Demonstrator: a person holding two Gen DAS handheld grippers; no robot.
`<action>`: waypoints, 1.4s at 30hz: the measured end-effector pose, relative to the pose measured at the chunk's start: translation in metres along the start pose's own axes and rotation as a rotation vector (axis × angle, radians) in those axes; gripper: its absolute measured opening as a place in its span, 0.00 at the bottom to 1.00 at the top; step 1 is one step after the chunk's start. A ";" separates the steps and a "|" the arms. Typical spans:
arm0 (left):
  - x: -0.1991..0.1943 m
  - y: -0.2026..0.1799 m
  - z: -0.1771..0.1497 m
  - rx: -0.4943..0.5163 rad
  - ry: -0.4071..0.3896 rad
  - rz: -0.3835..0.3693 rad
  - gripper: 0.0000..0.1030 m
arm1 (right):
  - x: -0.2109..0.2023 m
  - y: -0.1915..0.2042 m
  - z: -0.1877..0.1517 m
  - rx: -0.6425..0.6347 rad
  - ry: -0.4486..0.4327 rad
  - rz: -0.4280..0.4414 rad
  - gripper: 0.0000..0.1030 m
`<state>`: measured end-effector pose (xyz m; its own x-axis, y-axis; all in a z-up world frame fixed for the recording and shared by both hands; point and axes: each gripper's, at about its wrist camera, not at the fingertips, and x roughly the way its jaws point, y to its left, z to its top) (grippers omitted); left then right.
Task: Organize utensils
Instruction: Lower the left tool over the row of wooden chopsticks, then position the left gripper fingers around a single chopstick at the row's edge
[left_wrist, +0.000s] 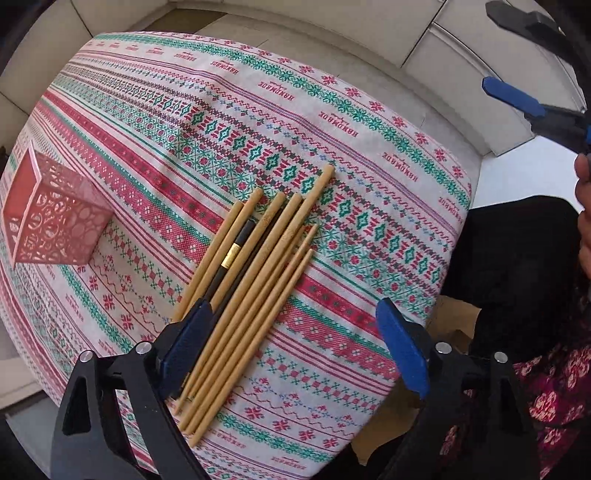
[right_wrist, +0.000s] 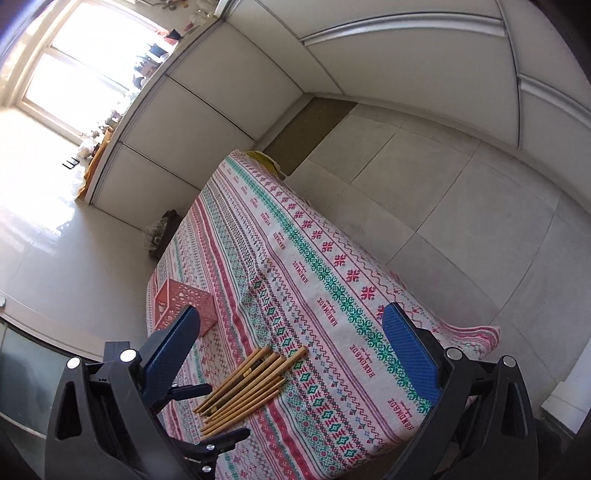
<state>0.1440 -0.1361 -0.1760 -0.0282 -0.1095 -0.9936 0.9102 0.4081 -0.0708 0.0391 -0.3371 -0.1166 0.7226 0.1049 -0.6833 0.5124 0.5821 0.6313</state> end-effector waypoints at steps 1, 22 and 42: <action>0.005 0.000 0.000 0.033 0.016 0.003 0.71 | 0.003 -0.001 0.002 0.005 0.012 0.010 0.93; 0.043 -0.017 0.016 0.311 0.210 -0.160 0.47 | 0.045 -0.010 0.001 0.107 0.182 0.083 0.93; 0.027 0.005 0.031 0.268 0.158 -0.098 0.22 | 0.049 -0.010 0.001 0.095 0.196 0.055 0.93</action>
<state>0.1608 -0.1655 -0.2001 -0.1662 0.0142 -0.9860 0.9757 0.1472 -0.1623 0.0697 -0.3385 -0.1566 0.6518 0.2944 -0.6989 0.5225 0.4937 0.6952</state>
